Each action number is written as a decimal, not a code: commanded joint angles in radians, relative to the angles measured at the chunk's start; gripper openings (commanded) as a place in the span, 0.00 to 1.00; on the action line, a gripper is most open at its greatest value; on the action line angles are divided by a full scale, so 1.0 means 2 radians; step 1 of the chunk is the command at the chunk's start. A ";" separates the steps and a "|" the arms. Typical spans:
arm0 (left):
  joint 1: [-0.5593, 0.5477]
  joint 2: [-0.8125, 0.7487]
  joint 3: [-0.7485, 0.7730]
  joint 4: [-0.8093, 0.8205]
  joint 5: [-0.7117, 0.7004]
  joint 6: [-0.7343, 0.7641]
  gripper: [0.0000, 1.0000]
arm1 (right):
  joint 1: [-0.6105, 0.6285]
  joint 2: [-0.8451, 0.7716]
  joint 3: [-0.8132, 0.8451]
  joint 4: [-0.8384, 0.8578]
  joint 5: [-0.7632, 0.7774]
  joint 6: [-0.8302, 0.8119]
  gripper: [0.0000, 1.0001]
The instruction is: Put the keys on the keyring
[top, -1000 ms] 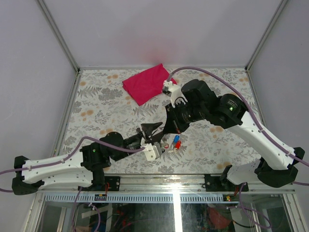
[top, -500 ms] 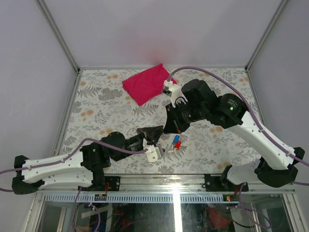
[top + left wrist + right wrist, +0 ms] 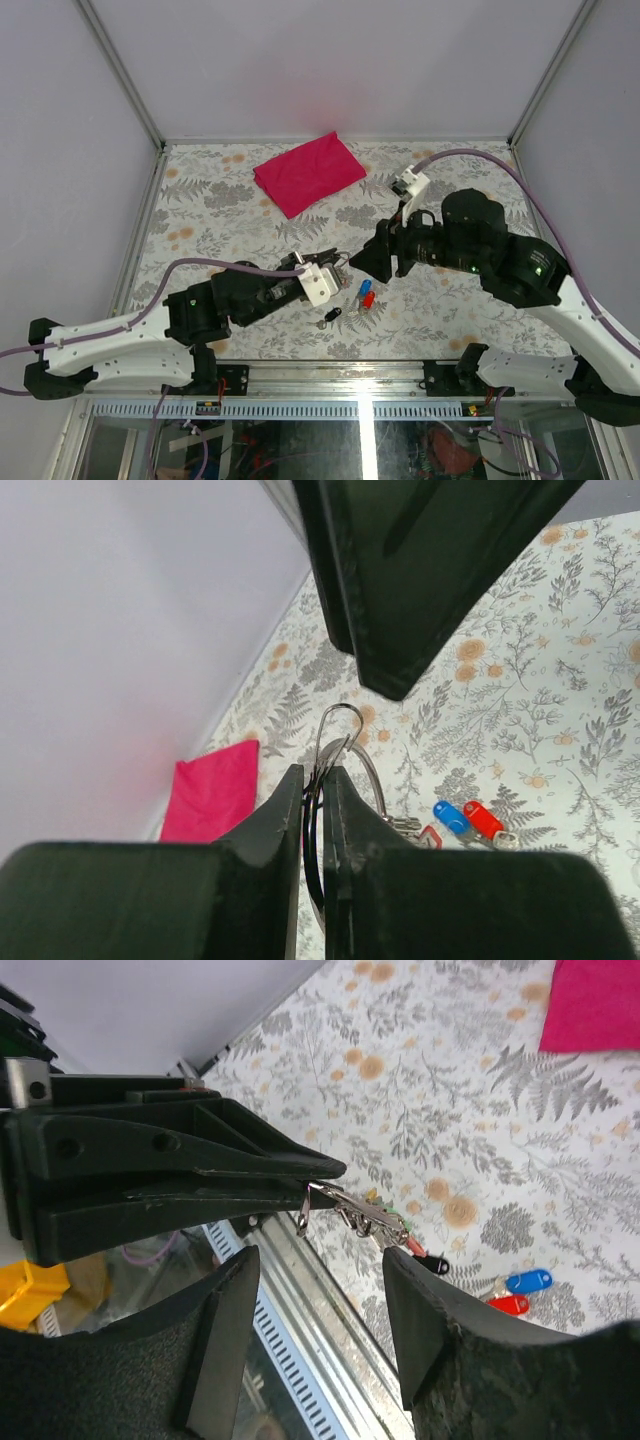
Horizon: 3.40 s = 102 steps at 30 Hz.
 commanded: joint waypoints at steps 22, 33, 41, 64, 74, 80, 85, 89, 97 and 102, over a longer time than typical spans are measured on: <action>0.002 0.014 0.034 -0.001 -0.051 -0.063 0.00 | 0.003 -0.010 -0.064 0.125 0.021 0.018 0.43; 0.002 0.013 0.035 0.002 -0.055 -0.058 0.00 | 0.003 0.000 -0.065 0.130 0.003 0.025 0.33; 0.002 0.011 0.032 0.006 -0.054 -0.056 0.05 | 0.003 0.003 -0.063 0.136 -0.003 0.027 0.00; 0.002 -0.051 -0.070 0.150 0.008 0.044 0.27 | 0.003 0.009 -0.023 0.129 -0.044 0.043 0.00; 0.002 -0.045 -0.063 0.145 0.024 0.047 0.24 | 0.003 0.009 -0.026 0.127 -0.042 0.043 0.00; 0.002 -0.042 -0.059 0.137 0.026 0.046 0.17 | 0.003 0.011 -0.023 0.125 -0.044 0.043 0.00; 0.002 -0.041 -0.056 0.124 0.024 0.045 0.13 | 0.003 0.010 -0.021 0.124 -0.042 0.042 0.00; 0.002 -0.042 -0.055 0.113 0.019 0.047 0.11 | 0.003 0.009 -0.017 0.123 -0.038 0.040 0.00; 0.003 -0.042 -0.055 0.098 0.012 0.050 0.09 | 0.003 0.008 -0.013 0.119 -0.035 0.038 0.00; 0.002 -0.040 -0.048 0.080 0.003 0.048 0.02 | 0.003 0.008 -0.010 0.118 -0.035 0.038 0.00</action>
